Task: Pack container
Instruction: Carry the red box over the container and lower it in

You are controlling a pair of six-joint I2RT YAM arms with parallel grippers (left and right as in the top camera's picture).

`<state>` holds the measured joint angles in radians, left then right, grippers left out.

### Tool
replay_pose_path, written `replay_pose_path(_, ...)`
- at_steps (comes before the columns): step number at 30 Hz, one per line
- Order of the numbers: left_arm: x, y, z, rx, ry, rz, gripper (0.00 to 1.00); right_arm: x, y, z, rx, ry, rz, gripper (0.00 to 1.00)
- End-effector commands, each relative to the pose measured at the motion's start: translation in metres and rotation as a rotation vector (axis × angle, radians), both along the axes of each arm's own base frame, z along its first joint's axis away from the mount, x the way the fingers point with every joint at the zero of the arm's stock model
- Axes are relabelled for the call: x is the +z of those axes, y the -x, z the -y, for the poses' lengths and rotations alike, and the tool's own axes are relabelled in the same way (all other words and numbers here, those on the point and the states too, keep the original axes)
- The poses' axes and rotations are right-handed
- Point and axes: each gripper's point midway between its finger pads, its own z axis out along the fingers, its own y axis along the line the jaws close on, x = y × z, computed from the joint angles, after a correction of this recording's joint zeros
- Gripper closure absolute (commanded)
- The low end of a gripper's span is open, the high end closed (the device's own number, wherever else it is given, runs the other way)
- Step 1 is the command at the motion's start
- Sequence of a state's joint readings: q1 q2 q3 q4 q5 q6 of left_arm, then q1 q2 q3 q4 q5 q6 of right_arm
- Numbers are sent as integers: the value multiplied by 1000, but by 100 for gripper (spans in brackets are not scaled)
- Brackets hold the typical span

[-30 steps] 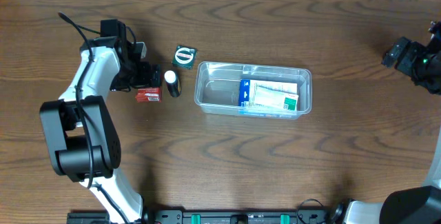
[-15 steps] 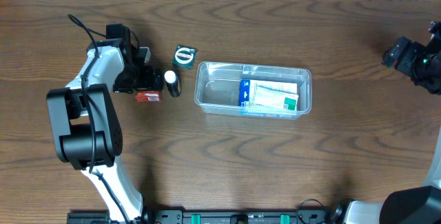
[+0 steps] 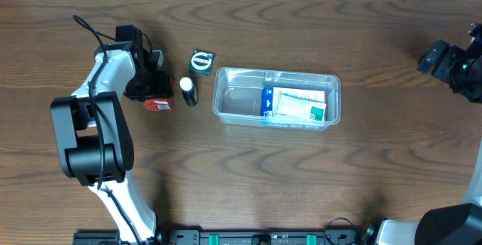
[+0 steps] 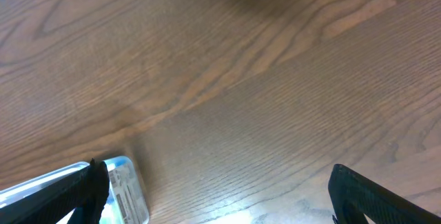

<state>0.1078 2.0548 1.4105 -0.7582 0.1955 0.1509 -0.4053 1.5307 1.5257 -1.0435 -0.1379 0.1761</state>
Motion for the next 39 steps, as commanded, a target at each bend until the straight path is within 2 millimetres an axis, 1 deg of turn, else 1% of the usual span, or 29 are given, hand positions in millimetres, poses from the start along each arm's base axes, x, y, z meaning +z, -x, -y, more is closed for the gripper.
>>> replay_pose_path(1,9,2,-2,48,-2,-4,48,2,1,1,-11,-3,6,1)
replay_pose_path(3,27,0,-2,75,0,19,48,2,1,1,-11,-3,6,1)
replay_pose_path(5,50,-2,0,113,3,54,48,2,1,1,-11,-3,6,1)
replay_pose_path(7,80,-4,5,114,4,111,48,2,1,0,-11,-3,6,1)
replay_pose_path(10,131,-5,19,78,4,239,48,2,1,1,-11,-3,6,1)
replay_pose_path(12,170,-2,33,47,13,346,48,2,1,1,-11,-3,6,1)
replay_pose_path(14,203,2,46,49,34,436,48,2,1,1,-11,-3,6,1)
replay_pose_path(16,234,9,65,38,65,525,48,2,1,1,-11,-3,6,1)
replay_pose_path(18,253,14,85,9,94,581,48,2,1,1,-11,-3,6,1)
replay_pose_path(19,262,17,100,-16,116,607,48,2,1,1,-11,-3,6,1)
replay_pose_path(20,264,19,108,-27,126,613,48,2,1,1,-11,-3,6,1)
replay_pose_path(22,266,21,134,-59,164,617,48,2,1,1,-11,-3,6,1)
replay_pose_path(25,256,21,168,-105,191,599,48,2,1,0,-11,-3,6,1)
replay_pose_path(28,234,17,195,-133,170,563,48,2,1,1,-11,-3,6,1)
replay_pose_path(32,192,16,229,-110,158,462,48,2,1,1,-11,-3,6,1)
replay_pose_path(37,148,20,260,-137,145,370,48,2,1,0,-11,-3,6,1)
replay_pose_path(39,135,22,265,-149,124,348,48,2,1,1,-11,-3,6,1)
